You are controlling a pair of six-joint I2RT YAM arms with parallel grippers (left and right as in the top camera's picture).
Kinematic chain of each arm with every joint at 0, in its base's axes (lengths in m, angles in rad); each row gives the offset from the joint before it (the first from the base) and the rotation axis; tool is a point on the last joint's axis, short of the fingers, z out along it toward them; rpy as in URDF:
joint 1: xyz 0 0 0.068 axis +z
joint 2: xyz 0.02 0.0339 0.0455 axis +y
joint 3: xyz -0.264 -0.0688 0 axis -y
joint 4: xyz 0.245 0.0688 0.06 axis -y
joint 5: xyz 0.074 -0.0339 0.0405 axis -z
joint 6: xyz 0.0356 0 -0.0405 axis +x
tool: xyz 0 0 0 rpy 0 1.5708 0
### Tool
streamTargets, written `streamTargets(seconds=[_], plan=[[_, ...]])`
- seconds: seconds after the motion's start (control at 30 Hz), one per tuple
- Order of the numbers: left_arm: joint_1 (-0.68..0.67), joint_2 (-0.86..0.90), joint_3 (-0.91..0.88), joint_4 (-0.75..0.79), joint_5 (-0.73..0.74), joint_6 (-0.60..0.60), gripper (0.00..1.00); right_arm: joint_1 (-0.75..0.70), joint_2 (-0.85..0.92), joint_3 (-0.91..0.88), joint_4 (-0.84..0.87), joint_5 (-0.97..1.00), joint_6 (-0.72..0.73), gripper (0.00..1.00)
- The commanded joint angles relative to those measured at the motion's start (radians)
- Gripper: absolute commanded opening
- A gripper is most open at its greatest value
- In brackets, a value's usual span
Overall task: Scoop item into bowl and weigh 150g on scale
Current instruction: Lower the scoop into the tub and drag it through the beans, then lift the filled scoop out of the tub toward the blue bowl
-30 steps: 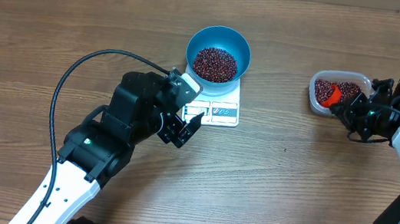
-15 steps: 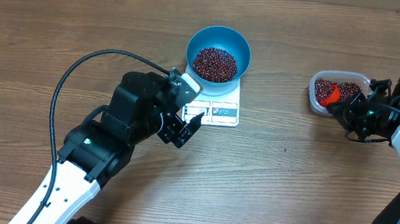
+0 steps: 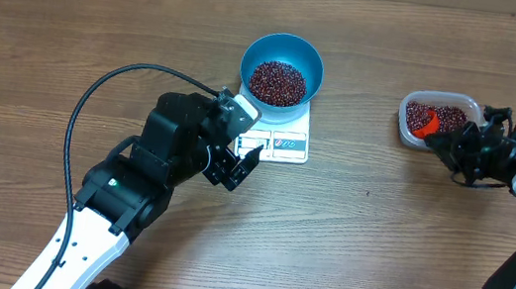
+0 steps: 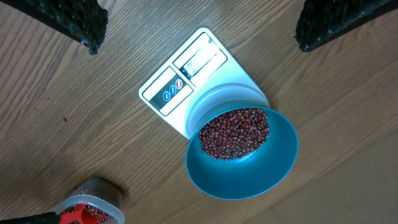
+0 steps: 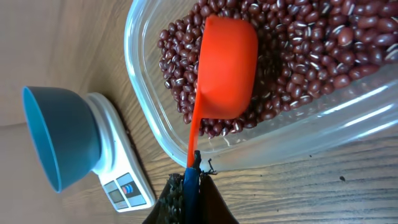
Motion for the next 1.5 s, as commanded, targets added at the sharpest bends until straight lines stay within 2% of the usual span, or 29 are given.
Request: streamTargets(seconds=[0.0,0.6,1.47], plan=[[0.005,-0.01,-0.002,0.001,-0.007,-0.015,1.0,-0.031,0.008,-0.011,0.008,-0.09,-0.001,0.04],[0.005,-0.01,-0.002,0.001,-0.007,-0.015,1.0,-0.175,0.008,-0.011,0.016,-0.375,-0.077,0.04],[0.005,-0.01,-0.002,0.001,-0.007,-0.015,1.0,-0.17,0.008,-0.011,0.007,-0.507,-0.111,0.04]])
